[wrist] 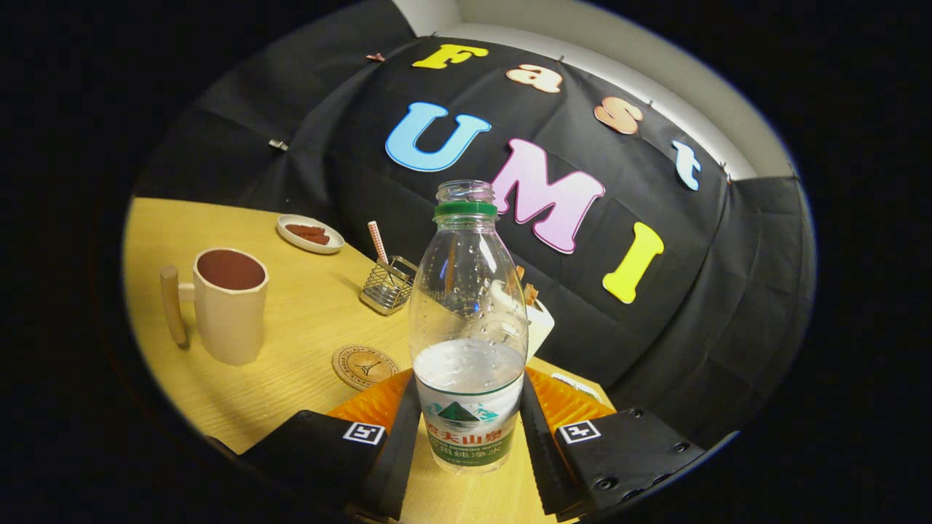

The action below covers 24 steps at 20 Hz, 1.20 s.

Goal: Take the bottle from table, then pour the juice into the cup, finally place the bottle on the coaster

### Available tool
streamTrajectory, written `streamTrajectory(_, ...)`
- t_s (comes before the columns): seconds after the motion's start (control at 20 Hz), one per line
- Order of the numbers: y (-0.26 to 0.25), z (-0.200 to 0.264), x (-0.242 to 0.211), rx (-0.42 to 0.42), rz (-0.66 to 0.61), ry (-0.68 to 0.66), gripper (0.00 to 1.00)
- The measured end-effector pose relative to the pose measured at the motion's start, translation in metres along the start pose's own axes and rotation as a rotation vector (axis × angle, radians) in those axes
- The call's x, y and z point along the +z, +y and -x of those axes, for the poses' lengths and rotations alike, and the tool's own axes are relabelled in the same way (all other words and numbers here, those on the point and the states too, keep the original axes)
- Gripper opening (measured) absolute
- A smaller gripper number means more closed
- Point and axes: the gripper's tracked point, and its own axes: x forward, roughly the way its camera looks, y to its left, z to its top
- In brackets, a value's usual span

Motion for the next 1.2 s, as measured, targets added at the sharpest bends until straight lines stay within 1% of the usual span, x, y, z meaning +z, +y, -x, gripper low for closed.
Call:
streamTrajectory(0.3,0.009,-0.004,0.034,-0.004,0.329,-0.076,0.71)
streamTrajectory(0.5,0.021,-0.012,0.043,0.012,0.441,-0.079,0.71)
streamTrajectory(0.75,0.033,-0.016,0.048,0.027,0.618,-0.079,0.71)
streamTrajectory(0.95,0.050,-0.016,0.046,0.052,0.719,-0.087,0.71)
streamTrajectory(1.2,0.058,-0.020,0.051,0.064,0.849,-0.120,0.70)
